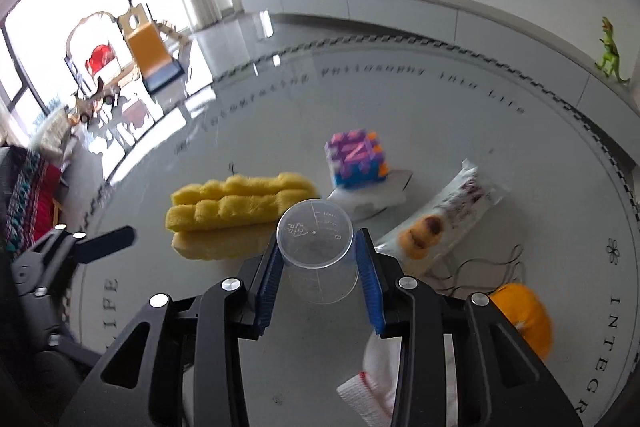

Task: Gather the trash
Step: 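Grasp the yellow sponge with the left gripper while the right grasps the measuring cup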

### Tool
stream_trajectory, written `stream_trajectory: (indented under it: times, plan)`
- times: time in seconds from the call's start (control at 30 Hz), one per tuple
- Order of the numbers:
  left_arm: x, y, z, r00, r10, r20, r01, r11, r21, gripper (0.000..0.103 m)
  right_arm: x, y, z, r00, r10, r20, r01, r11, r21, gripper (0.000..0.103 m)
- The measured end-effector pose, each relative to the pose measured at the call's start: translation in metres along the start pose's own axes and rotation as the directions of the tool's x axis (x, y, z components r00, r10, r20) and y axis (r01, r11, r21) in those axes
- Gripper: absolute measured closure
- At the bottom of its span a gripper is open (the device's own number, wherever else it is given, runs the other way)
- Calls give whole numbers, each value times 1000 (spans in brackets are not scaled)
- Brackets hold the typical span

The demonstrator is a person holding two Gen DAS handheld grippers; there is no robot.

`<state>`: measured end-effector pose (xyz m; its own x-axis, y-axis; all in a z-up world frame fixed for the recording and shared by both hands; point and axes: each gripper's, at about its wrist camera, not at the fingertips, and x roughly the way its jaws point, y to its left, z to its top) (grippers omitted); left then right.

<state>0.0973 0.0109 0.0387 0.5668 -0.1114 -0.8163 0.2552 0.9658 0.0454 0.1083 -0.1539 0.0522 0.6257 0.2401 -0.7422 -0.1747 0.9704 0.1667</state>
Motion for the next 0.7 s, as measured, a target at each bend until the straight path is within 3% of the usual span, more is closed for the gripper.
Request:
stream_trajectory:
  times: [0.33, 0.4, 0.47, 0.7]
  plan:
    - [42, -25, 32, 999, 36, -14, -33, 984, 177, 6, -6, -36, 13, 1000, -15, 19, 13, 997, 81, 64]
    - [45, -32, 31, 999, 43, -5, -41, 979, 201, 10, -4, -36, 12, 1000, -14, 15, 12, 996, 87, 65]
    - [48, -38, 28, 1000, 24, -21, -19, 977, 211, 24, -3, -37, 11, 1000, -19, 16, 17, 996, 93, 65]
    - [40, -38, 22, 999, 13, -36, -7, 985, 174, 36, -6, -45, 6, 1000, -17, 18, 14, 993, 118, 65]
